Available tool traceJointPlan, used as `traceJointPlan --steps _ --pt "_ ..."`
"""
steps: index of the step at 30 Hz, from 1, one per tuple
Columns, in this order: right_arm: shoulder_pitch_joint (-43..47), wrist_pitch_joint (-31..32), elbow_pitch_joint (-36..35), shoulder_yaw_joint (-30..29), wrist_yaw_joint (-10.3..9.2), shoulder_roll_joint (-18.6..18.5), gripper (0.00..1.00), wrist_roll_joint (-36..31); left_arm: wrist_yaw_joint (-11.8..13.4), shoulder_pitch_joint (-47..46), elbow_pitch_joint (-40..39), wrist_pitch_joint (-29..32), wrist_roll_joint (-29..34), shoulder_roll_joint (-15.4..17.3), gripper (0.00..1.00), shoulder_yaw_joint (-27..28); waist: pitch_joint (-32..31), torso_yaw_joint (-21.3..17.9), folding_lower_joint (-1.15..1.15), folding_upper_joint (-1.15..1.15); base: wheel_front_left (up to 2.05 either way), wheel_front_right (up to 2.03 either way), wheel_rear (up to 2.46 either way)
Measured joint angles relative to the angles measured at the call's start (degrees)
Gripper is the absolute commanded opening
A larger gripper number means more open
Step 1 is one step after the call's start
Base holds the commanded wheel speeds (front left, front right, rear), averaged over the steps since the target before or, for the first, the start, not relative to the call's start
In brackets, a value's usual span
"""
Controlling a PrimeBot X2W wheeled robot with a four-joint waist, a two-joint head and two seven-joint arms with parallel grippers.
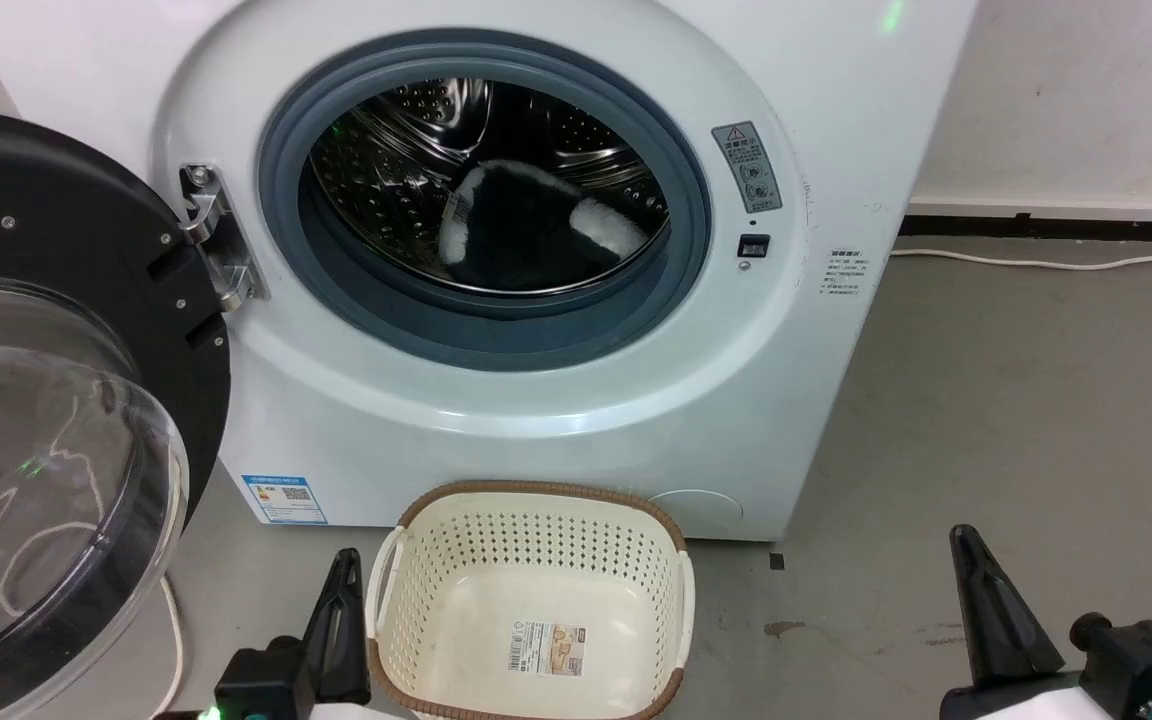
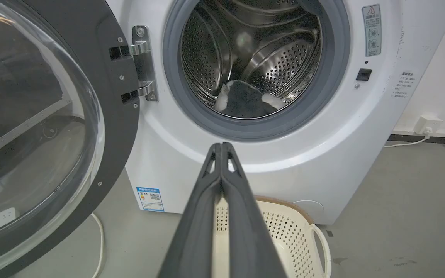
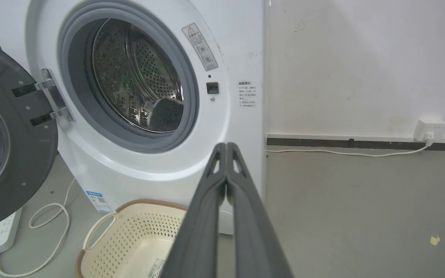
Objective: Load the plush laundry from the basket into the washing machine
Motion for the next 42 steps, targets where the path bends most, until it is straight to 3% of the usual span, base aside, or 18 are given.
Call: traceJointPlan --steps 42 --pt "-1.4 4.9 -0.1 -0.1 0.00 0.4 0.00 -3.7 -2.0 -1.9 -0.8 4.8 3.1 0.0 0.00 2.4 -0.1 0.0 0.00 0.00 0.00 0.00 0.00"
